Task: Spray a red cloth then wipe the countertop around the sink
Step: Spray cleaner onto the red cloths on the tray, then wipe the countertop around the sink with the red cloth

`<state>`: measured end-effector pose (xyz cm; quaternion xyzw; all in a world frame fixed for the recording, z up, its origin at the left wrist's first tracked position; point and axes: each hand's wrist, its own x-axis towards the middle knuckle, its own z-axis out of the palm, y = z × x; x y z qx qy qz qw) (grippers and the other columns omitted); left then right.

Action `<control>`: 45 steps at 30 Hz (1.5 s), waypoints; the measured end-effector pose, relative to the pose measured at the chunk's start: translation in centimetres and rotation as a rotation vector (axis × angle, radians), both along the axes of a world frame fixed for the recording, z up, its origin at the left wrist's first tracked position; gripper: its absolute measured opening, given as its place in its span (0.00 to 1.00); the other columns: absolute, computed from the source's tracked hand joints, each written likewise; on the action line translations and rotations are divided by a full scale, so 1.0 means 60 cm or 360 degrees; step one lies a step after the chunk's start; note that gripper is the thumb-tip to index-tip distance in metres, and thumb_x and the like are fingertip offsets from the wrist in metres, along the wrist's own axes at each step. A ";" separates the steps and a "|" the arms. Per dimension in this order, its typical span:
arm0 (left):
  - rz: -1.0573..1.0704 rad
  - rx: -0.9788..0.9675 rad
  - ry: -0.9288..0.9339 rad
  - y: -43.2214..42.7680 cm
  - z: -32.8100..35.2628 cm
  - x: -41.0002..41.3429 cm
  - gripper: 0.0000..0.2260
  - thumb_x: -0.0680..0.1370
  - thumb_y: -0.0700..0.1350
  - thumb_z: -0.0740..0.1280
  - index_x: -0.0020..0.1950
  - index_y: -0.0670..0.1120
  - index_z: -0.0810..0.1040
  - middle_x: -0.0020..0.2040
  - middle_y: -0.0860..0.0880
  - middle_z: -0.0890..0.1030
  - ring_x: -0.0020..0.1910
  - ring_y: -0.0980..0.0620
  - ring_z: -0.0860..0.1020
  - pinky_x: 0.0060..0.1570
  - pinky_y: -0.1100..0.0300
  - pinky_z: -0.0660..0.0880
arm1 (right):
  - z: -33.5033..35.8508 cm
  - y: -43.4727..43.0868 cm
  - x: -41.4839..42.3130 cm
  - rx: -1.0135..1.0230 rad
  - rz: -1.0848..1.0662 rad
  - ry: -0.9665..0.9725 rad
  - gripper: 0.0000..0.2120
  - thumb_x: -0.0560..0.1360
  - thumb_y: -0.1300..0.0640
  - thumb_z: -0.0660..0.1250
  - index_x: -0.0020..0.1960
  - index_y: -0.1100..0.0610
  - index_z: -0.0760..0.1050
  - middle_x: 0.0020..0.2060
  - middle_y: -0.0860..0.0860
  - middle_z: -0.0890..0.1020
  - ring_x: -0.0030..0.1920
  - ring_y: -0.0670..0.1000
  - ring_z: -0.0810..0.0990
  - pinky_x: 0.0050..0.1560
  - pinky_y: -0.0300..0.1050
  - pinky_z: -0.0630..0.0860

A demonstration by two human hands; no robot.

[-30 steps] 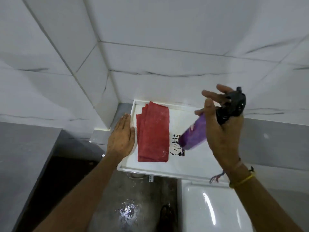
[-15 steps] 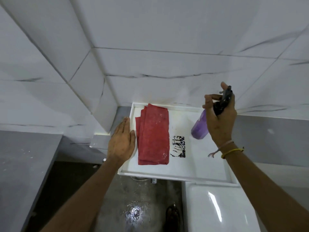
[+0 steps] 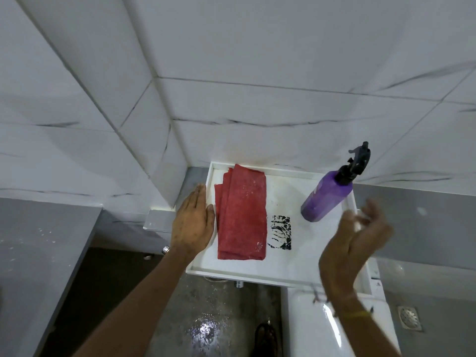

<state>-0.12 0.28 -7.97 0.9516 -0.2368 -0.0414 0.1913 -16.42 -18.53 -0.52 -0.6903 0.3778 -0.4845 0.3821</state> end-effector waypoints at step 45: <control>0.1355 -0.0425 -0.0058 0.673 0.207 -0.120 0.22 0.80 0.51 0.56 0.73 0.49 0.62 0.77 0.47 0.61 0.75 0.45 0.60 0.73 0.47 0.57 | 0.173 0.486 0.136 0.2164 0.1604 0.0088 0.13 0.78 0.57 0.62 0.61 0.59 0.74 0.46 0.57 0.87 0.46 0.54 0.86 0.49 0.56 0.82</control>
